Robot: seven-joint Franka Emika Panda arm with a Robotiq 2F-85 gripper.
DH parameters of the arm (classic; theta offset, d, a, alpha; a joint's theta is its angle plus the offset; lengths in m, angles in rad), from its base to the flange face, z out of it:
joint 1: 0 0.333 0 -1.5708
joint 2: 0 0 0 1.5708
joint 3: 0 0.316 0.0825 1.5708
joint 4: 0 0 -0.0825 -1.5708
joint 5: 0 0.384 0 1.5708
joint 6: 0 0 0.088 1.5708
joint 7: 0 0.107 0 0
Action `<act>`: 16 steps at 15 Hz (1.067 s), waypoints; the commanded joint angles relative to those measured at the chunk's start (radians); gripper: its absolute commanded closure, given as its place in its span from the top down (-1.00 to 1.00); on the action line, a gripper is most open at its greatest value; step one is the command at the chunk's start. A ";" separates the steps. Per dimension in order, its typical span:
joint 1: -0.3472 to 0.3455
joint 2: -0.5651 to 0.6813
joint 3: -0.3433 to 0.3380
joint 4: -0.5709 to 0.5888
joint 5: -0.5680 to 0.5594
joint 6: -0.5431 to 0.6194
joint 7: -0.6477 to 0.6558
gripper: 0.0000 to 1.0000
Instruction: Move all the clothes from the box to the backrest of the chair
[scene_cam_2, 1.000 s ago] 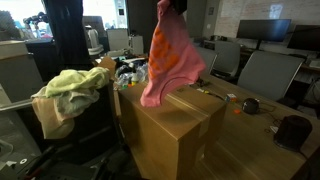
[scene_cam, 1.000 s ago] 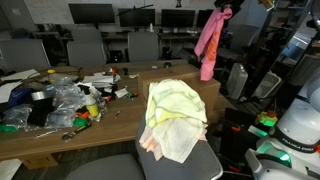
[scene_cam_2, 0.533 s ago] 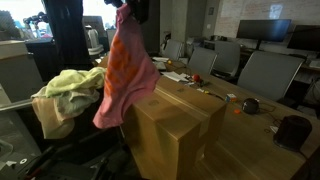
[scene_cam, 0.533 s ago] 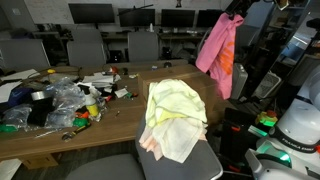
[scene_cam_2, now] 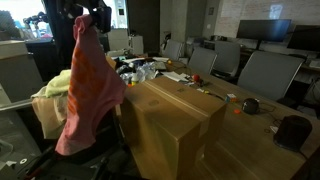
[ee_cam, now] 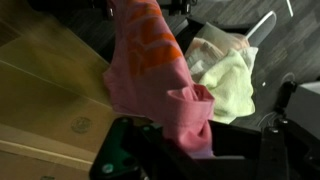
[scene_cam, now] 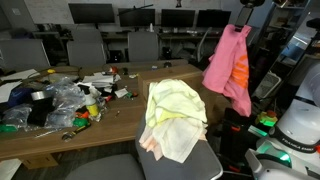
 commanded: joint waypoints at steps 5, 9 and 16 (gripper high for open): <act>0.131 0.037 0.136 0.056 -0.111 -0.167 -0.075 -1.00; 0.218 0.075 0.218 0.089 -0.170 -0.202 -0.103 -1.00; 0.330 0.152 0.277 0.156 -0.198 -0.187 -0.151 -1.00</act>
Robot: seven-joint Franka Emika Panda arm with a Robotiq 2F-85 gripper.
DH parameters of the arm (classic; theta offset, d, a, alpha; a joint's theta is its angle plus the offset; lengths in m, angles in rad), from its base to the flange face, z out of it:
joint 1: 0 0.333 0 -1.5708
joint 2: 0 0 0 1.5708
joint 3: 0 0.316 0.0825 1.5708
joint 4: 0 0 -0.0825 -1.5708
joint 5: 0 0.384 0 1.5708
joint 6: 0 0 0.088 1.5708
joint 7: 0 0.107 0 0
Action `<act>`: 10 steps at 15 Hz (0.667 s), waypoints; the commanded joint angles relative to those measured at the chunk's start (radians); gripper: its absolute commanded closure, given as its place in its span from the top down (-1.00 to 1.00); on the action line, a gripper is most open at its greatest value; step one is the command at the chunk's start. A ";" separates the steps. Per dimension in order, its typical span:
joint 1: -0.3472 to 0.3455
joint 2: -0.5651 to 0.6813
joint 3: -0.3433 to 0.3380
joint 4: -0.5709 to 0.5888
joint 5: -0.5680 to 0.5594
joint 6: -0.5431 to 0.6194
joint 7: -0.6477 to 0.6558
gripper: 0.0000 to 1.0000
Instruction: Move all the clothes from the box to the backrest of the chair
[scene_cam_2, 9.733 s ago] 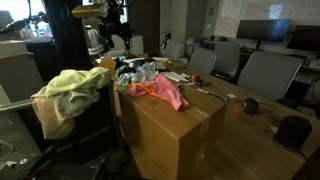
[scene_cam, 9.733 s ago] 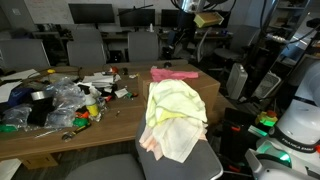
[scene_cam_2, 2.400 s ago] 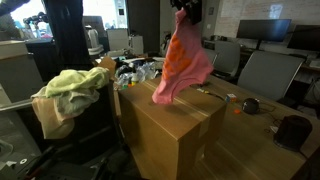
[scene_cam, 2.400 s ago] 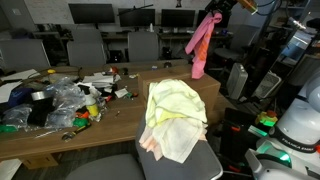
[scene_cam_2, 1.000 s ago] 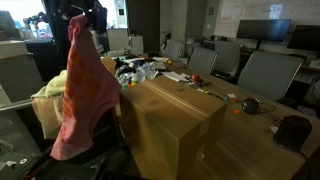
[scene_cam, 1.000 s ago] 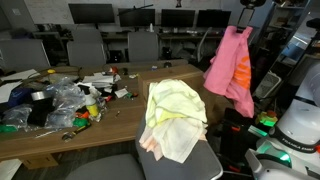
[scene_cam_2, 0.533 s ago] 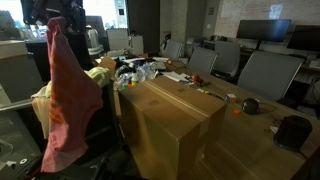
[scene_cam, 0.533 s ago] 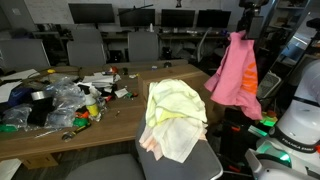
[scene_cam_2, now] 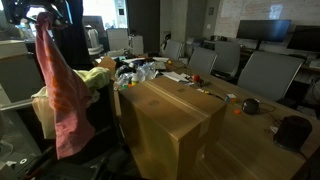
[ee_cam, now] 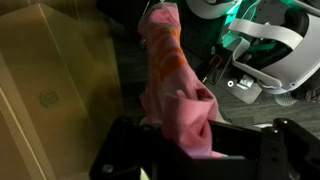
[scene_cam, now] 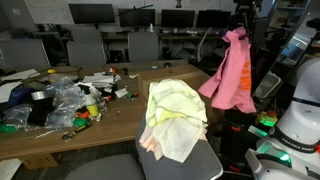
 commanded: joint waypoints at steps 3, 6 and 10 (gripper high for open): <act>0.052 0.089 0.009 0.087 0.013 0.003 -0.022 -1.00; 0.064 0.133 0.018 0.100 0.042 0.048 0.002 -1.00; 0.057 0.192 0.028 0.105 0.132 0.193 0.061 -1.00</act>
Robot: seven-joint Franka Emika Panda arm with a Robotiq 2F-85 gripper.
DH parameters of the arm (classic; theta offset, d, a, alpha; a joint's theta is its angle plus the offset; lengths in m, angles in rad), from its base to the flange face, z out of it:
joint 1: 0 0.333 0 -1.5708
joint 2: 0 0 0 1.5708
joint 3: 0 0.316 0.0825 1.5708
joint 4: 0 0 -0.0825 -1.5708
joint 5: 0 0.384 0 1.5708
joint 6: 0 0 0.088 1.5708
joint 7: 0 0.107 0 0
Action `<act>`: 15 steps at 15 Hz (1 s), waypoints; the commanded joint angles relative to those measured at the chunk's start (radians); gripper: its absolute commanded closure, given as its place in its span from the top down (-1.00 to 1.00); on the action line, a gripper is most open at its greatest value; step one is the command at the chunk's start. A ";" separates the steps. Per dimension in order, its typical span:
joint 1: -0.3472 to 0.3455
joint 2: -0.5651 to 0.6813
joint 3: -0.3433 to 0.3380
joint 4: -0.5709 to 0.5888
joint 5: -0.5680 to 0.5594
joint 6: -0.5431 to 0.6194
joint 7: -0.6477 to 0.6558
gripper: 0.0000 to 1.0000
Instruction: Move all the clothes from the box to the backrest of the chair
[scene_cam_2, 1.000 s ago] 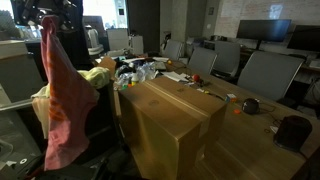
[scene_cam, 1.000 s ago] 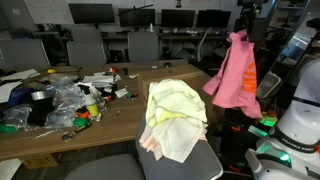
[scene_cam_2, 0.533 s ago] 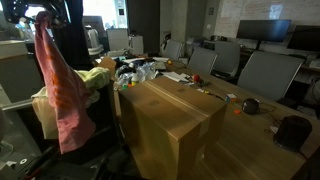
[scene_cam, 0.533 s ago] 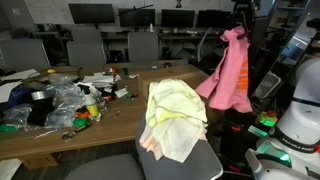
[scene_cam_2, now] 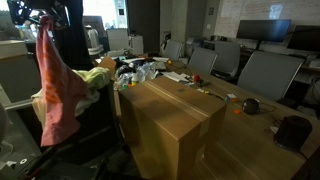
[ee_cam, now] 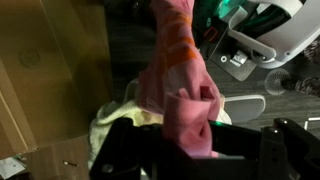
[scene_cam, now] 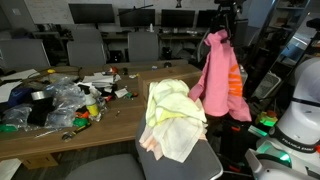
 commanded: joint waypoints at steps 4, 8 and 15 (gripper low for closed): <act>-0.004 0.110 0.027 0.046 0.176 0.203 0.115 -1.00; -0.007 0.141 0.053 0.044 0.242 0.290 0.183 -1.00; -0.004 0.174 0.105 0.025 0.233 0.365 0.247 -1.00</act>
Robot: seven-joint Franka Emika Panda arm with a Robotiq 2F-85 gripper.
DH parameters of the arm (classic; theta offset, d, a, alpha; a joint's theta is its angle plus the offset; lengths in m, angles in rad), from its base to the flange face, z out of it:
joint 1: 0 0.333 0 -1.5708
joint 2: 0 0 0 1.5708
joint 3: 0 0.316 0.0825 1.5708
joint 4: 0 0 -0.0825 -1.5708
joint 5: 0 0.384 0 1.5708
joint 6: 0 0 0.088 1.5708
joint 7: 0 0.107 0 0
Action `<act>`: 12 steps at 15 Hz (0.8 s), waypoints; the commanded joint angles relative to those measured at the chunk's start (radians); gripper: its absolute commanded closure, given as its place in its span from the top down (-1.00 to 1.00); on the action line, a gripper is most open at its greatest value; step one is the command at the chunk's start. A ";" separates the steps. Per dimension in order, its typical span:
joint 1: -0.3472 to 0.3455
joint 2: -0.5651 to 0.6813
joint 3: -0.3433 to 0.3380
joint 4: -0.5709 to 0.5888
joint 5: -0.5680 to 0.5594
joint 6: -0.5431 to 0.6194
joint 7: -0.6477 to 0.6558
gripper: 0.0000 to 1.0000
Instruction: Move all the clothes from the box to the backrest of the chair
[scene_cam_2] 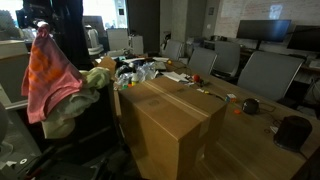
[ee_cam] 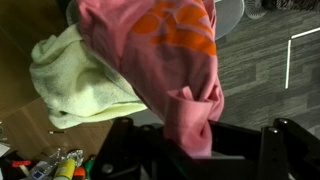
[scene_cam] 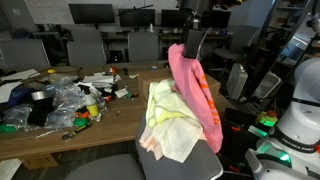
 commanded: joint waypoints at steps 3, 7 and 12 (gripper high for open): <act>-0.008 0.069 0.044 0.012 0.002 0.056 0.064 -1.00; -0.017 0.154 0.060 0.023 -0.010 0.069 0.128 -1.00; -0.027 0.232 0.085 -0.001 -0.086 0.150 0.200 -1.00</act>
